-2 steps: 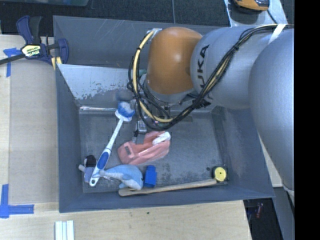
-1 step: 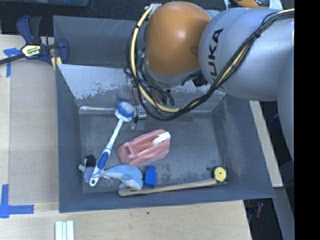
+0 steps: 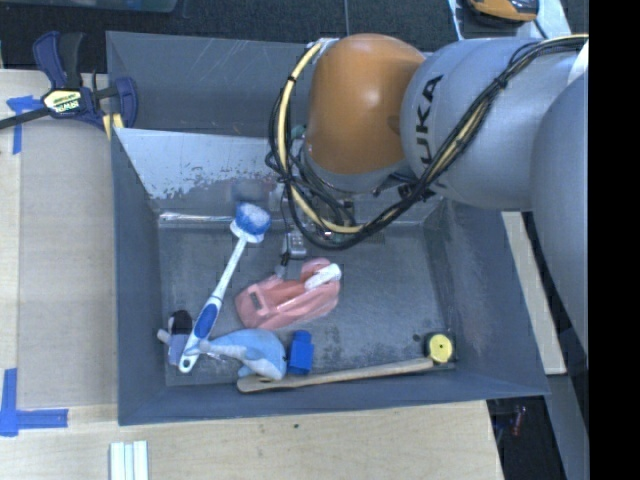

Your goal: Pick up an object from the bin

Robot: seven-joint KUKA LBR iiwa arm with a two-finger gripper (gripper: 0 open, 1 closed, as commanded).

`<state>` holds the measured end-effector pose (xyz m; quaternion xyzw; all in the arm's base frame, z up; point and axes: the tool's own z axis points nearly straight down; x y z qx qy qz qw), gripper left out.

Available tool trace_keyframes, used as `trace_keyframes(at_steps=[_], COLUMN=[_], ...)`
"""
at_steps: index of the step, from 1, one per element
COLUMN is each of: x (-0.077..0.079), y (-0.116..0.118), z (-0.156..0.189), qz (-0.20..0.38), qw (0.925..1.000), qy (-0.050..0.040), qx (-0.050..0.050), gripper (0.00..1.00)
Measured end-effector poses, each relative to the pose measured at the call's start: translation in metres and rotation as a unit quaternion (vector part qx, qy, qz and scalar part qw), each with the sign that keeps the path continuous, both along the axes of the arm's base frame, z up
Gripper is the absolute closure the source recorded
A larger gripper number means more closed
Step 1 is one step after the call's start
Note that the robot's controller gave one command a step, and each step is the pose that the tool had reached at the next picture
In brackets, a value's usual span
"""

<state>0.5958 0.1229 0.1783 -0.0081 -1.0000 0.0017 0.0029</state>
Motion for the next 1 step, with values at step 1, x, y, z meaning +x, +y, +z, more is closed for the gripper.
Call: trace_keyframes(at_steps=[1], x=[0.0264], y=[-0.0113], z=[0.0726], qz=[0.035], qw=[0.9992], qy=[-0.0197], qx=[0.006], gripper=[1.0])
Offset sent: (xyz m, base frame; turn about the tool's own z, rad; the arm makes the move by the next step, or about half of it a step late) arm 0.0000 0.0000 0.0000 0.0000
